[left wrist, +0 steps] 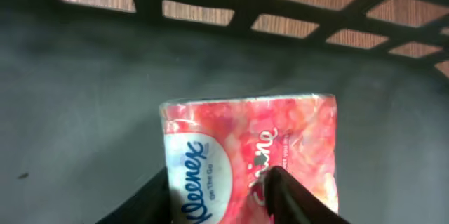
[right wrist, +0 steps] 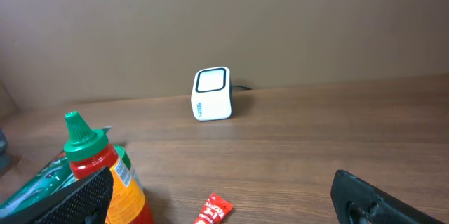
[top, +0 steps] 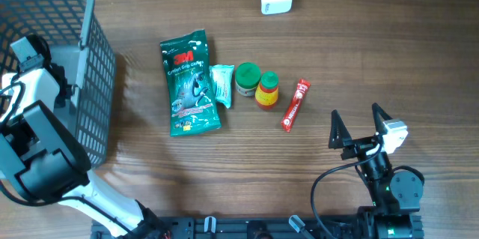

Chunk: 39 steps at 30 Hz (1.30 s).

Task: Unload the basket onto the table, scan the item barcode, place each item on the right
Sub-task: 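Reach the left gripper into the basket and grasp the red Kleenex pack, then carry the Kleenex pack out and set it below the jar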

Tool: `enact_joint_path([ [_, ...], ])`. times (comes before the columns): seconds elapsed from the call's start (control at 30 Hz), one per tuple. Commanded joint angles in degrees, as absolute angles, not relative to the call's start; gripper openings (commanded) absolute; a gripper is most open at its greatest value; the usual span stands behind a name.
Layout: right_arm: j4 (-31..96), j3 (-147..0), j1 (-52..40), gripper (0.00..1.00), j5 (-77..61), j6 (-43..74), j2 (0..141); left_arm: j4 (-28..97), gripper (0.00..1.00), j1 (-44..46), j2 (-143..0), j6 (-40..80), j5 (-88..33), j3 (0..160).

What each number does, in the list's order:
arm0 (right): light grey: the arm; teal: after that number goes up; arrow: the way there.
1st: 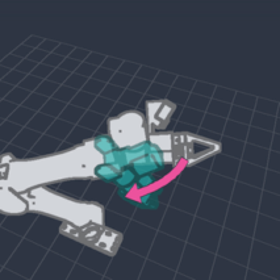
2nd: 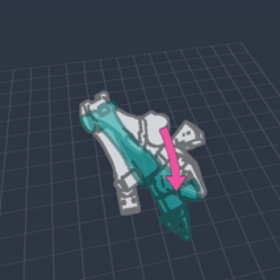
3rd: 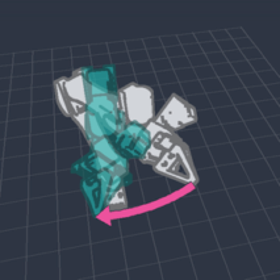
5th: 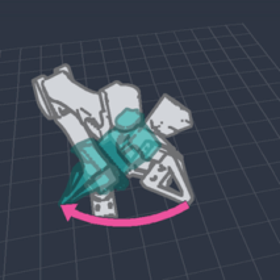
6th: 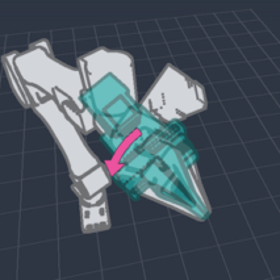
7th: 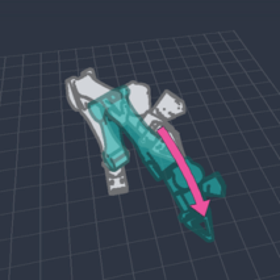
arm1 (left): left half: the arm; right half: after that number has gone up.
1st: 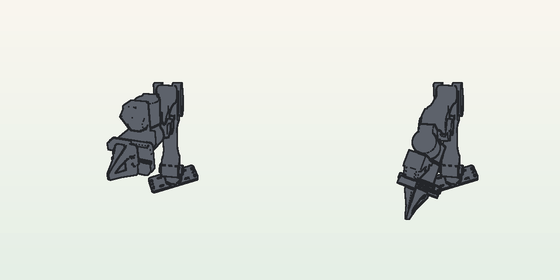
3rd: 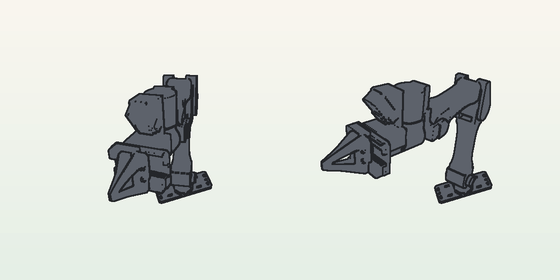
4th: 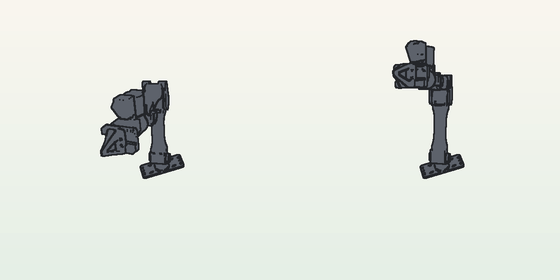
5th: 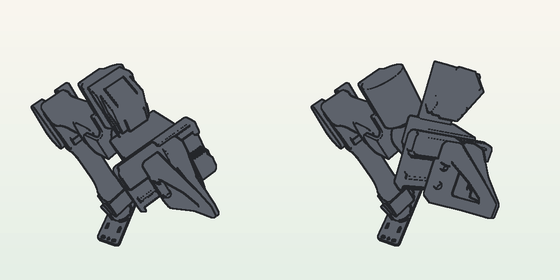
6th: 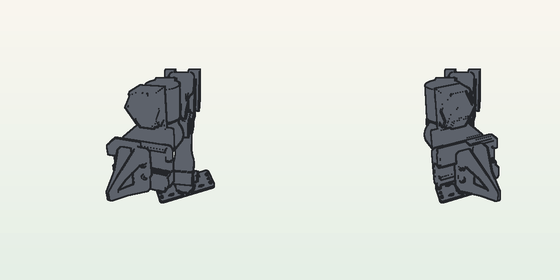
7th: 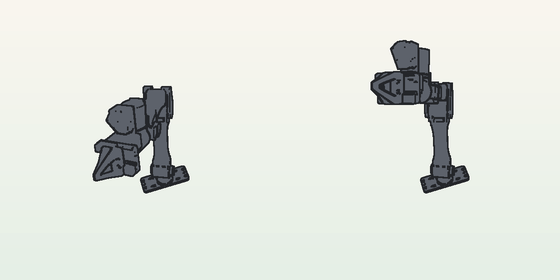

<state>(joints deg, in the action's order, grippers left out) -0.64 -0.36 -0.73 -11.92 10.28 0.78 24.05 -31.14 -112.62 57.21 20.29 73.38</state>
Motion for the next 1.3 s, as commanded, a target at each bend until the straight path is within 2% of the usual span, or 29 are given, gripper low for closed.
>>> enact_joint_path([
  [0.0,-0.84,-0.30,-1.13,1.00,-11.35,10.61,0.43,25.15,0.08,-31.40,-114.56,57.49,20.82,73.06],
  [0.03,-0.84,-0.30,-1.13,1.00,-11.35,10.63,0.43,25.63,0.04,-31.40,-114.56,57.49,20.80,73.06],
  [0.2,-0.84,-0.32,-1.13,1.00,-11.35,10.63,0.43,28.80,0.04,-31.29,-111.50,55.00,20.82,73.08],
  [0.47,-0.84,-0.32,-1.10,1.00,-11.35,10.63,0.43,30.70,0.04,-31.22,-88.86,51.20,18.81,73.08],
  [0.7,-0.84,-0.30,-1.13,1.00,-11.35,10.63,0.43,27.11,0.04,-29.19,-66.57,51.44,-3.81,73.08],
  [0.83,-0.84,-0.32,-1.13,1.00,-11.35,10.66,0.43,26.68,0.04,-20.16,-59.68,51.42,-7.68,73.08],
  [0.93,-0.84,-0.32,-1.10,0.99,-11.35,10.63,0.43,27.11,0.04,-9.93,-58.33,51.37,-7.66,73.08],
  [1.1,-0.84,-0.30,-1.13,1.00,-11.35,10.63,0.43,33.28,0.04,6.92,-61.06,47.94,-6.79,73.08],
  [1.27,-0.84,-0.32,-1.13,1.00,-11.35,10.63,0.43,42.00,0.04,18.33,-66.04,48.03,-2.85,73.08],
])
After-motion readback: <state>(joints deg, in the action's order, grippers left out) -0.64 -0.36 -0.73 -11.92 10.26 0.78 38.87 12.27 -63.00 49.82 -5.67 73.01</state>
